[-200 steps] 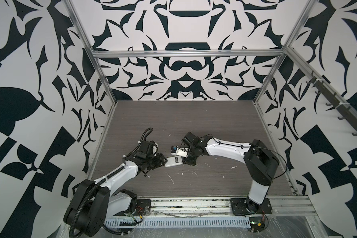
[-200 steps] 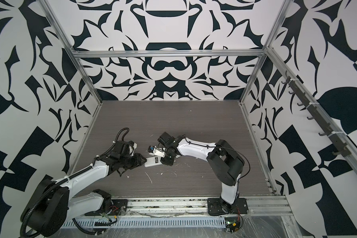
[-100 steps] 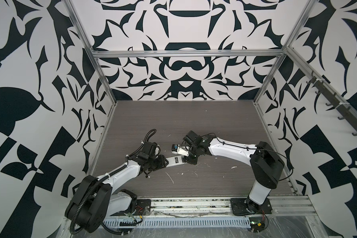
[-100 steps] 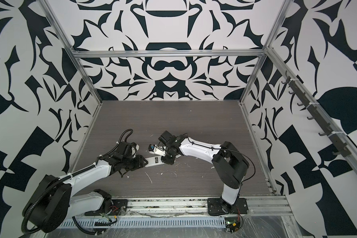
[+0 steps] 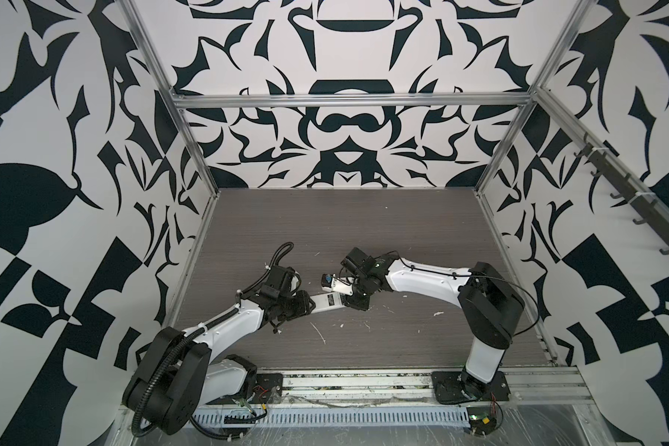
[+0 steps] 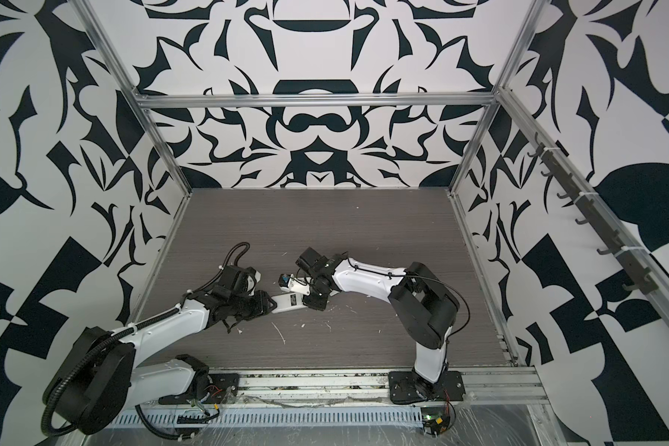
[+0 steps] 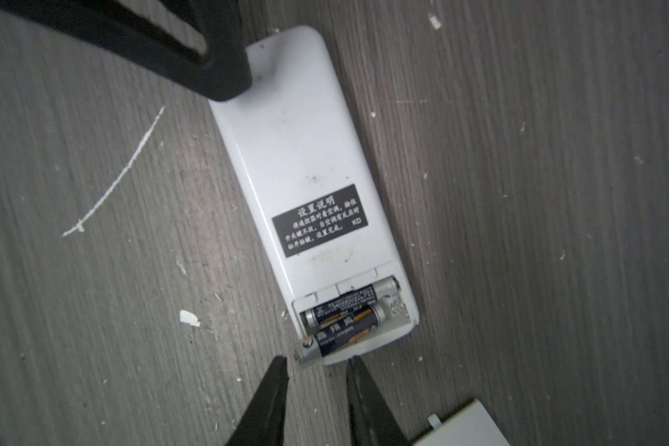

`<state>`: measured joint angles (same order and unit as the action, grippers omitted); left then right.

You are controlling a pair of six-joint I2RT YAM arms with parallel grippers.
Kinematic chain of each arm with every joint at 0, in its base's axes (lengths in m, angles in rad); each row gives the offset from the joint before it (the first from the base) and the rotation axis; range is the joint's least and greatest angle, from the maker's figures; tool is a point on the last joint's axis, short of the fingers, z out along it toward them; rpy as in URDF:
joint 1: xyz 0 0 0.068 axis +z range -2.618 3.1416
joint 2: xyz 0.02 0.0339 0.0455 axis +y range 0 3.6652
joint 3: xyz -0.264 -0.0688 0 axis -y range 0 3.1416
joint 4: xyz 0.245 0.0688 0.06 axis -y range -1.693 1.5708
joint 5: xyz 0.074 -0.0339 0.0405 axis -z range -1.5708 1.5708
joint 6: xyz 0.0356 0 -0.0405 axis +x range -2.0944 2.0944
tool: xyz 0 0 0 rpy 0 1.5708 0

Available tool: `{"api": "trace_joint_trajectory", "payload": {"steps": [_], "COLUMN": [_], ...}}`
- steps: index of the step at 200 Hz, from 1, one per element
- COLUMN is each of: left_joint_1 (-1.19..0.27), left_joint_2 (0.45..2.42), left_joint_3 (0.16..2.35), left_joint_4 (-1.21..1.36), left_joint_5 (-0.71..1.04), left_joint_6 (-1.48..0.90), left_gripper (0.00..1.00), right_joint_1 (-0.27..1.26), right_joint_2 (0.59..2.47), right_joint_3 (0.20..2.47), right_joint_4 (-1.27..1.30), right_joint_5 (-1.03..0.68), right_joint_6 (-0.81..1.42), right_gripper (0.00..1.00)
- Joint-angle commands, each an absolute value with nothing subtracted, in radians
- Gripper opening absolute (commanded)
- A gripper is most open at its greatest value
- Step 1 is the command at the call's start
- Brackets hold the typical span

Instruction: Load the batteries into the remote control

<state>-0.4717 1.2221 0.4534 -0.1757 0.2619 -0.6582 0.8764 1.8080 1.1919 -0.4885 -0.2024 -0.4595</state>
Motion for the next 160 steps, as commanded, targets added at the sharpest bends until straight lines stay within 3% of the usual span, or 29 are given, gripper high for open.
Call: {"api": "trace_joint_trajectory", "payload": {"steps": [1,160], "left_joint_1": [-0.474,-0.473], "left_joint_2": [1.237,1.236], "left_joint_3": [0.473,0.471], "left_joint_4": [-0.173,-0.169], "left_joint_5": [0.253,0.252], "left_joint_6": [-0.663,-0.662], "left_gripper": [0.41,0.39], "right_joint_1": [0.875,0.876], "right_joint_2": [1.808,1.838], "right_joint_3": [1.206,1.213], "right_joint_4": [-0.473,-0.455], "right_joint_5": [-0.190,-0.156], "right_joint_6": [-0.466,-0.459], "right_gripper": [0.30,0.26]}}
